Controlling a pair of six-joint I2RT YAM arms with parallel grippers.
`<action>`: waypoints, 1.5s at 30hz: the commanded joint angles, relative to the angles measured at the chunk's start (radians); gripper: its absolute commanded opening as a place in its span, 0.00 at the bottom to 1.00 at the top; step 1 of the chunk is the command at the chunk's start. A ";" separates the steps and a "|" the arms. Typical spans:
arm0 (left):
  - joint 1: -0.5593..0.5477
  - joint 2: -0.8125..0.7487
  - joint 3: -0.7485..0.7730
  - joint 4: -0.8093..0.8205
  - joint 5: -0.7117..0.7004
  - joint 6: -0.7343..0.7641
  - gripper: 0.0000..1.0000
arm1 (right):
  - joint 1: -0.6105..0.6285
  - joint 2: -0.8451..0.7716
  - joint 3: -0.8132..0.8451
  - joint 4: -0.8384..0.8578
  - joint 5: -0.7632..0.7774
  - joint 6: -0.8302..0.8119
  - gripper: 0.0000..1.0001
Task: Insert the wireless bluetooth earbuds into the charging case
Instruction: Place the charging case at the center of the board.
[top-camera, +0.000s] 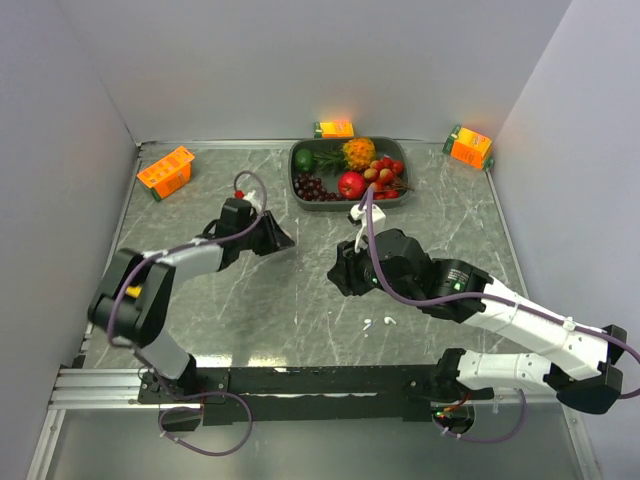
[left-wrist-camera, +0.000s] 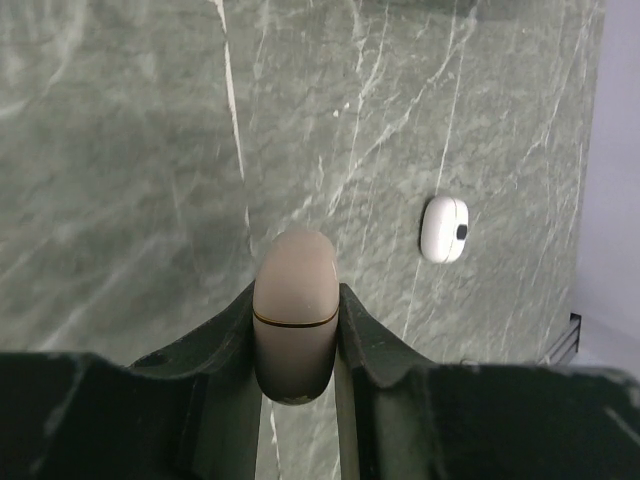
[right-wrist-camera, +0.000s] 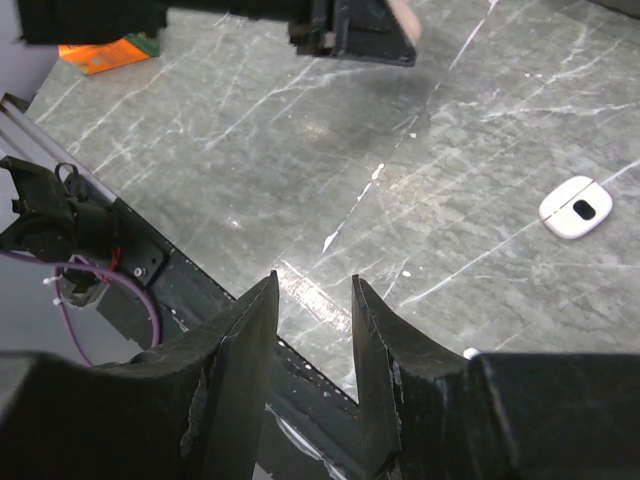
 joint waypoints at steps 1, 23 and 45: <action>0.029 0.114 0.146 -0.041 0.134 0.014 0.02 | -0.013 -0.023 -0.008 0.057 -0.012 -0.005 0.43; 0.140 0.325 0.144 -0.125 0.252 0.019 0.33 | -0.041 -0.060 -0.026 0.059 -0.034 -0.015 0.48; 0.229 0.112 -0.002 -0.374 0.145 0.105 0.71 | -0.053 -0.068 -0.034 0.019 0.023 -0.016 0.52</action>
